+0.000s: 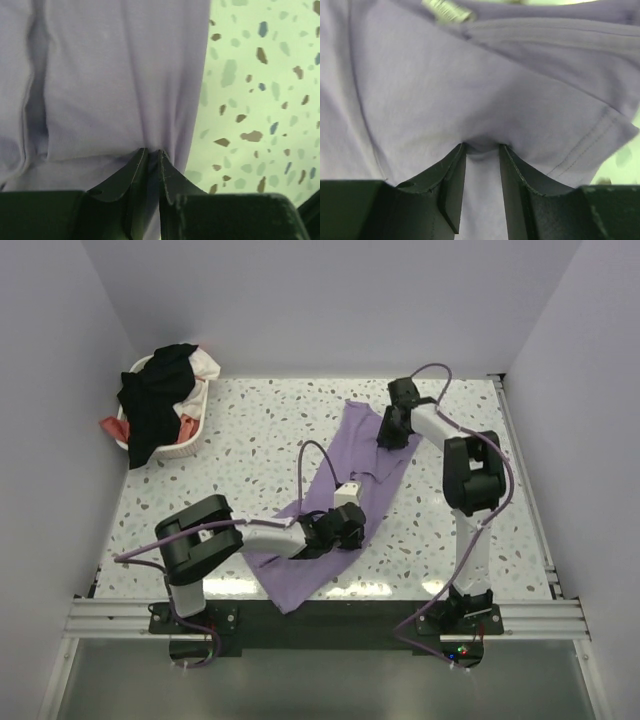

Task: Fold and stack the t-shirts
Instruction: Fold the tshirt

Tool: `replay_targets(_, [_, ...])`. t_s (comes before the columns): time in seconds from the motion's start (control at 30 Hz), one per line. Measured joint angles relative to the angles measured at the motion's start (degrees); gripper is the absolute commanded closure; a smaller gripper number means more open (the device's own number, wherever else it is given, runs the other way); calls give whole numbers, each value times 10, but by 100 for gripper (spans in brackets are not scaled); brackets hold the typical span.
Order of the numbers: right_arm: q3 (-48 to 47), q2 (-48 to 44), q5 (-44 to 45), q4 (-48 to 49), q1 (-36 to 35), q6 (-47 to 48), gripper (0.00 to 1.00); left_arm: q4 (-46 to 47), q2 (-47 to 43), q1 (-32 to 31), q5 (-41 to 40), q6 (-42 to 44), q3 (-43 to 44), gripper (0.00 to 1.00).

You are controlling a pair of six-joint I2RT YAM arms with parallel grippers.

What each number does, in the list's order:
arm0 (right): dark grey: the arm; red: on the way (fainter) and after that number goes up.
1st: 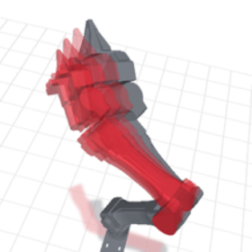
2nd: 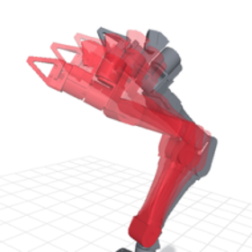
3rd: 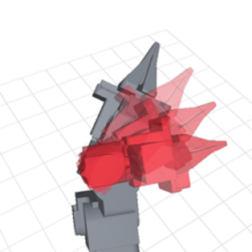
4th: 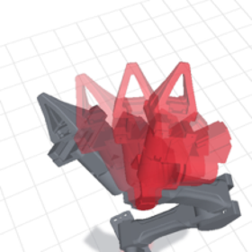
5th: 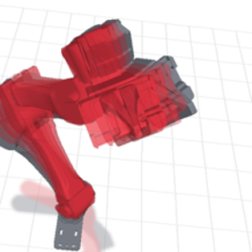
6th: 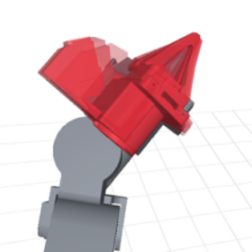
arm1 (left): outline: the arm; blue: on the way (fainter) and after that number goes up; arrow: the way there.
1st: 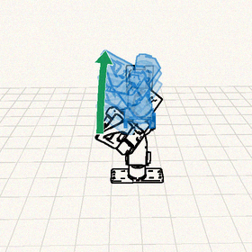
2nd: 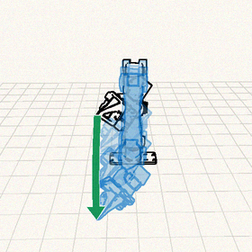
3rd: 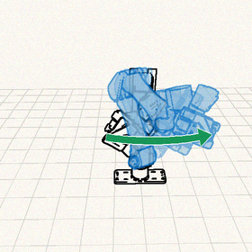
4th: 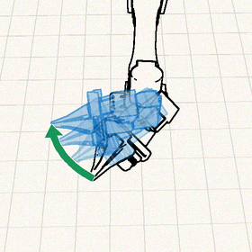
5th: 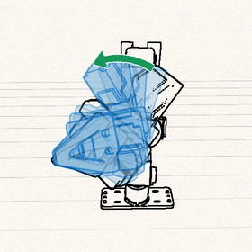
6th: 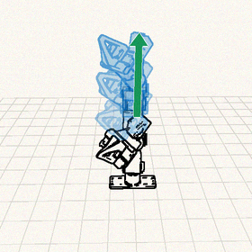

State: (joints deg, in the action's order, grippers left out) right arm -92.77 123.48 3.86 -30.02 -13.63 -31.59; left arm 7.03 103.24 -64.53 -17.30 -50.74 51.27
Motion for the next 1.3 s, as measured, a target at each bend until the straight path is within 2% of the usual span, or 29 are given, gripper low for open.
replay_targets(0.1, [-118,67,-2,-52,-6,35,57,5,27,-4,28,-17,34,76])
replay_targets(0.2, [-205,114,2,-95,-13,68,50,-21,46,-4,50,-20,78,66])
replay_targets(0.33, [-238,130,11,-113,-16,98,46,-67,21,-3,47,-9,100,60])
replay_targets(0.43, [-238,127,12,-120,-15,111,46,-94,-45,4,30,-4,69,58])
replay_targets(0.53, [-222,108,12,-123,-16,116,46,-120,-124,12,3,-2,22,59])
replay_targets(0.7, [-149,15,19,-110,-26,115,46,-150,-212,15,-34,-7,-65,65])
replay_targets(0.9, [-67,-61,22,-61,-51,110,46,-196,-226,8,-51,-25,-142,67])
replay_targets(1.3, [7,-39,14,-30,-69,108,46,-199,-214,-71,-79,-86,-158,72])
